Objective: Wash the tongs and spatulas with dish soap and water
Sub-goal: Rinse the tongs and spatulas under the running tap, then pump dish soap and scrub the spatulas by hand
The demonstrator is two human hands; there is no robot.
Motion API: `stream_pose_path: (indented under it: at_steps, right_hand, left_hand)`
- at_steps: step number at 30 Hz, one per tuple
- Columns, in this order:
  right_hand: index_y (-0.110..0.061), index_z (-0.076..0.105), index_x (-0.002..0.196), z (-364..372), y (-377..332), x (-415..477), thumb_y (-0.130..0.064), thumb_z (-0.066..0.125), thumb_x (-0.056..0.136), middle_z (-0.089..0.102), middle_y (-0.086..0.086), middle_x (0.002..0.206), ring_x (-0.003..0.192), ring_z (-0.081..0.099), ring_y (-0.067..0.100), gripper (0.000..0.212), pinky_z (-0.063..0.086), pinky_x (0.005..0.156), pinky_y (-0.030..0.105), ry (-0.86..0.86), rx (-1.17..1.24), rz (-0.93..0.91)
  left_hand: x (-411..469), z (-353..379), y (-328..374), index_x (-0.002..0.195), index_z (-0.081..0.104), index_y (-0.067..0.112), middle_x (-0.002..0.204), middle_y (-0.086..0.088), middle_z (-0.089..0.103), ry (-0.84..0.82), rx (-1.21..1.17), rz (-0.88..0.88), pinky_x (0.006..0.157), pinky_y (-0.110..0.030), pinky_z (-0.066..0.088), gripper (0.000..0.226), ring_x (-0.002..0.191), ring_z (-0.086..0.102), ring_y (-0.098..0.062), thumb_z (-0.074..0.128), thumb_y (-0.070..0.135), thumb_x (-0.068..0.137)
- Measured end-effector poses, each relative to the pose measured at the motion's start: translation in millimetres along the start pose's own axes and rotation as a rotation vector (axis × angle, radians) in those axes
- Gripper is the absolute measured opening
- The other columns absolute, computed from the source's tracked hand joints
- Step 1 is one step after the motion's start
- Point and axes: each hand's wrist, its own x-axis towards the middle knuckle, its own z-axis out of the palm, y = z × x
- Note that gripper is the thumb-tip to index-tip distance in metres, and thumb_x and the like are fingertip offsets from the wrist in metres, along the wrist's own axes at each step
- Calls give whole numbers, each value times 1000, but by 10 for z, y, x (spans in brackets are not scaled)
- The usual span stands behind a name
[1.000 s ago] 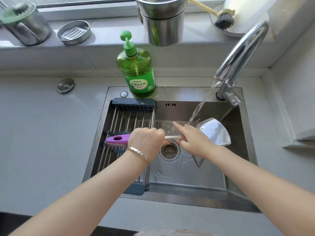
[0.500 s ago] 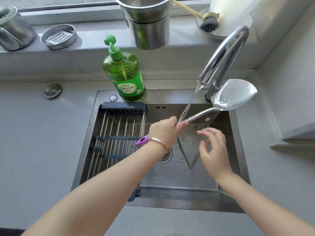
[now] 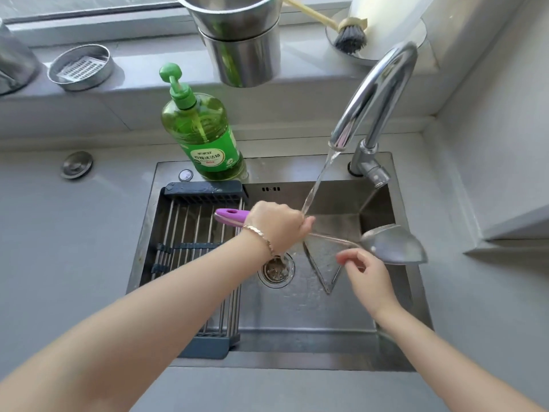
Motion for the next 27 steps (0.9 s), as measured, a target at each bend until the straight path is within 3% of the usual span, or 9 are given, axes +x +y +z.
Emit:
stream_pose_path:
  at_steps: [5,8,10,12,15,19,21,24,27]
  right_hand:
    - [-7,62,87,-14,36,96,9,41,89,62,7,76,47,55,6,27,44,44,15,-3,67,182]
    - [0,49,127,-119,-110,381,4,44,90,60,4,102,77,63,12,38,54,78,28,209,198,184]
    - [-2,34,141,-198,-289,601,0,44,90,51,1,126,106,55,13,52,40,99,29,239,222,158]
    - [-6,38,137,-215,-429,789,0,41,88,49,-9,110,100,47,4,50,33,90,18,206,235,141]
    - [-20,36,107,-131,-533,955,1,41,85,36,-16,80,87,38,7,31,29,65,13,207,261,195]
    - [-9,35,141,-60,-629,990,3,42,86,49,4,128,117,42,14,57,28,93,19,152,243,183]
    - [-3,28,145,-121,-651,955,6,41,86,46,13,134,119,44,18,61,28,101,23,93,205,148]
    - [-7,37,141,-268,-624,767,2,49,86,40,9,146,133,38,19,57,27,109,27,-78,6,57]
    - [-19,52,131,-254,-536,482,-23,63,84,51,-3,136,131,40,14,49,27,106,24,-360,-573,-140]
  left_hand:
    - [-135,-5,-209,65,47,15,62,0,50,-315,89,-153,54,-26,37,61,61,52,-20,23,64,90]
    - [-236,29,-300,65,49,14,62,2,50,-443,10,-238,56,-25,43,65,62,54,-20,33,75,80]
    - [-290,57,-325,72,50,15,73,1,54,-454,-47,-268,68,-29,46,57,72,57,-22,43,71,79]
    - [-337,105,-324,75,52,18,81,-1,59,-459,-116,-286,72,-30,47,45,78,60,-24,47,62,84]
    - [-405,173,-317,71,55,17,73,1,58,-495,-206,-282,69,-28,46,42,71,57,-23,47,55,87]
    - [-467,172,-297,69,55,19,58,6,49,-516,-234,-256,68,-28,47,42,66,55,-20,48,56,87]
    - [-493,162,-294,67,55,20,57,6,51,-535,-275,-257,71,-27,49,42,64,56,-18,48,56,87]
    - [-546,175,-338,62,56,18,53,5,58,-594,-415,-270,64,-23,49,43,49,55,-12,50,53,87]
    - [-629,219,-426,55,55,15,49,1,57,-640,-706,-317,61,-22,51,41,40,51,-10,59,43,85]
